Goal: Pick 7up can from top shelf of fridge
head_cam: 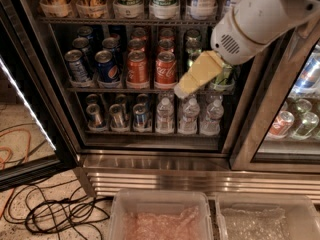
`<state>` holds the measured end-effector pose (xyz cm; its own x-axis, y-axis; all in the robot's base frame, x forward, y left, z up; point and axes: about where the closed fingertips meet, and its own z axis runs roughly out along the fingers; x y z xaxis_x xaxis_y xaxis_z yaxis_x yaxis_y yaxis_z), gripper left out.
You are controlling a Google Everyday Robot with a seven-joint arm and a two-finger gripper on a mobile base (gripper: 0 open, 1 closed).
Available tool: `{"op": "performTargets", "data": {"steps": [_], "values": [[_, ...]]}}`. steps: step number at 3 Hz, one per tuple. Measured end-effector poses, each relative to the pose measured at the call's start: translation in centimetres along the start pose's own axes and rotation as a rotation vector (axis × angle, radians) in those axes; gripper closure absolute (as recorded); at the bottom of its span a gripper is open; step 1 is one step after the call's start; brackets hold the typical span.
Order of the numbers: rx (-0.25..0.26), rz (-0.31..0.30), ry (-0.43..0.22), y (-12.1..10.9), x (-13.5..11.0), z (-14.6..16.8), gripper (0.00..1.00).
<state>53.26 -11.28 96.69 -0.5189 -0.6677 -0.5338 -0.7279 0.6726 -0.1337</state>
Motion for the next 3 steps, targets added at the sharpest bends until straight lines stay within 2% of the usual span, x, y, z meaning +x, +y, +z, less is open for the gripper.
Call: {"op": "performTargets", "data": {"steps": [1,2,3], "values": [[0.077,0.088,0.015,-1.14,-2.32,0.81,0.00],[0.090,0.162,0.014,-1.26,-2.38,0.77,0.00],[0.089,0.160,0.010,-1.18,-2.52,0.82,0.00]]}}
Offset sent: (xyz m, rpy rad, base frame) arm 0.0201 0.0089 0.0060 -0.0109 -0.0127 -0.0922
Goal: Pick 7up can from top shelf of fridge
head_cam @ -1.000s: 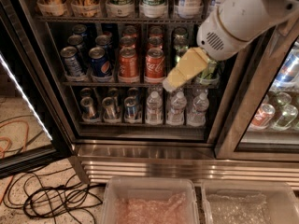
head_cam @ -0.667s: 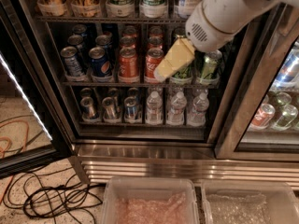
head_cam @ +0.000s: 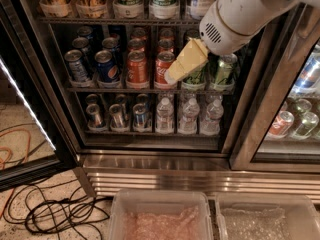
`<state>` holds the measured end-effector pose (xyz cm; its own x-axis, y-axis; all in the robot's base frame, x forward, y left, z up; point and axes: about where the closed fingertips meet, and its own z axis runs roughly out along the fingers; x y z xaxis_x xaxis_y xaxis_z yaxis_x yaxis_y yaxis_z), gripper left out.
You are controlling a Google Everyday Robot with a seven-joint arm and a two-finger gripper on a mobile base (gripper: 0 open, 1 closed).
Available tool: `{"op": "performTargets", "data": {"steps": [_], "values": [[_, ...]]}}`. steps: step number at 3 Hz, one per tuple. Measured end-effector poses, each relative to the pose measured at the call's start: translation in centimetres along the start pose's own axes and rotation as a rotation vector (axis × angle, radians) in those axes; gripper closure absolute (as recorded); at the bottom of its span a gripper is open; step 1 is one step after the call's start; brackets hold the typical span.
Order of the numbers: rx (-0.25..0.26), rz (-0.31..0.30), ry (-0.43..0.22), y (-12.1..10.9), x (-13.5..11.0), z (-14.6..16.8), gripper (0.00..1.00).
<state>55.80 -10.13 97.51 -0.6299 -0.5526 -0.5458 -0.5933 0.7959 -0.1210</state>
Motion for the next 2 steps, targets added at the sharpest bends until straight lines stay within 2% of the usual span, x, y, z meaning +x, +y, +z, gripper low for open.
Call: {"op": "performTargets", "data": {"steps": [1,2], "values": [[0.013,0.077,-0.042,0.2,-1.3,0.3,0.00],[0.058,0.181,-0.157,0.7,-5.1,0.7,0.00]]}}
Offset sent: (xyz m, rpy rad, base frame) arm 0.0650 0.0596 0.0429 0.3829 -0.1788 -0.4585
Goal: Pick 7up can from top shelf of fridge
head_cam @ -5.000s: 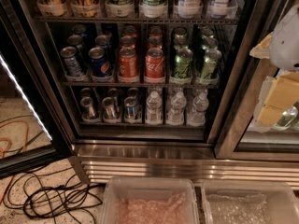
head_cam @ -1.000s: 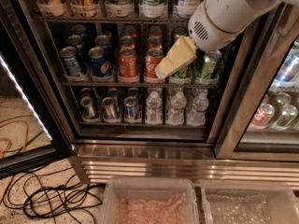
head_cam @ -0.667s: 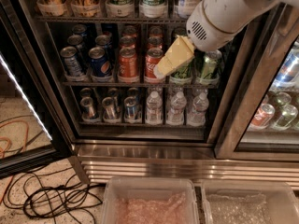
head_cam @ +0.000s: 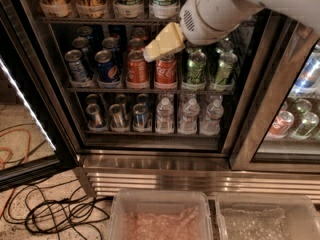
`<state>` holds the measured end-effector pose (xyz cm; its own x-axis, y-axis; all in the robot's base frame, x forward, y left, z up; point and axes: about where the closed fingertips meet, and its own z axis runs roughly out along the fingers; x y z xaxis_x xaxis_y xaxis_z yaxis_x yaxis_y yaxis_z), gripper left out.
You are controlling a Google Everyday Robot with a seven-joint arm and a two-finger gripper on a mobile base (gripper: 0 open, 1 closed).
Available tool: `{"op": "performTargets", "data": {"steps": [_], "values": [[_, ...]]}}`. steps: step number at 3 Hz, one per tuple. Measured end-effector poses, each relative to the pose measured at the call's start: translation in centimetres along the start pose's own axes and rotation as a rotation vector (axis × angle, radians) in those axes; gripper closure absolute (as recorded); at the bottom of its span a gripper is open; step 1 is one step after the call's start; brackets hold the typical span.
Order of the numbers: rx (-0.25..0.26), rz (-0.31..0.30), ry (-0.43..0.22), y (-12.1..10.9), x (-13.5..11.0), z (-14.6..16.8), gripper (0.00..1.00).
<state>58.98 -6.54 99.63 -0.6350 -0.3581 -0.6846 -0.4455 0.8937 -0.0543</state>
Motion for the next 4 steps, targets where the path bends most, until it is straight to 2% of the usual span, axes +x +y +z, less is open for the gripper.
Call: {"op": "performTargets", "data": {"steps": [1,2,3,4], "values": [[0.006,0.126,-0.066,0.9,-2.1,0.3,0.00],[0.005,0.185,-0.070,1.0,-2.2,0.2,0.00],[0.019,0.186,-0.126,1.2,-3.0,0.6,0.00],[0.034,0.217,-0.258,1.2,-6.6,0.9,0.00]]}}
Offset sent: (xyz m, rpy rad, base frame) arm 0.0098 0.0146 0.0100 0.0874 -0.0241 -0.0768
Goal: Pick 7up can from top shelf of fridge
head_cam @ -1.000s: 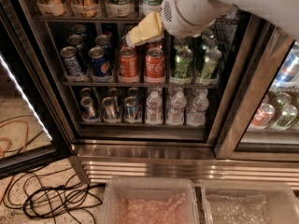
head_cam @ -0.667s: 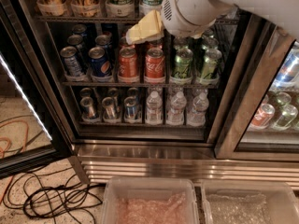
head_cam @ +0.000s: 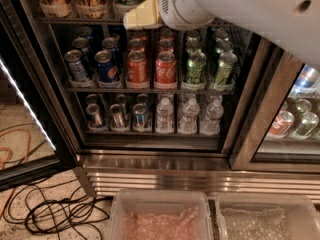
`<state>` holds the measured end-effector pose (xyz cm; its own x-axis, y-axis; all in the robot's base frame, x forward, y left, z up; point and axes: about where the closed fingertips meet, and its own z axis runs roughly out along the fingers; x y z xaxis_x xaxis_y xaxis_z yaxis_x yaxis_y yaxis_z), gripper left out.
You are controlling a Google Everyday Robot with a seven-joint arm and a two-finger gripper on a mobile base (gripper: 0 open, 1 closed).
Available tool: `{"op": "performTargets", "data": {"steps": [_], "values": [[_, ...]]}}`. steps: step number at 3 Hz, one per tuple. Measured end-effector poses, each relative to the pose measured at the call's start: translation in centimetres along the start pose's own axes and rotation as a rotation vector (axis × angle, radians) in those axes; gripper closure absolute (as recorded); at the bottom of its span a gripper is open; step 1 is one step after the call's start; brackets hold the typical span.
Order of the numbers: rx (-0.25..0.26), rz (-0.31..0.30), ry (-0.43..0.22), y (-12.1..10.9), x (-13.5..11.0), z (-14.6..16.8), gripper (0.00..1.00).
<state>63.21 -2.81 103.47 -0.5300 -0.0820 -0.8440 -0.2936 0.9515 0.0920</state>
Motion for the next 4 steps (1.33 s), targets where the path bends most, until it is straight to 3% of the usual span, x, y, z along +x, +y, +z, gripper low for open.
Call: {"op": "performTargets", "data": {"steps": [1,2,4], "values": [[0.009,0.027,-0.103,0.5,-2.9,0.4,0.12],[0.028,0.046,-0.158,0.5,-4.4,0.5,0.22],[0.083,0.050,-0.225,-0.3,-6.0,1.1,0.19]]}}
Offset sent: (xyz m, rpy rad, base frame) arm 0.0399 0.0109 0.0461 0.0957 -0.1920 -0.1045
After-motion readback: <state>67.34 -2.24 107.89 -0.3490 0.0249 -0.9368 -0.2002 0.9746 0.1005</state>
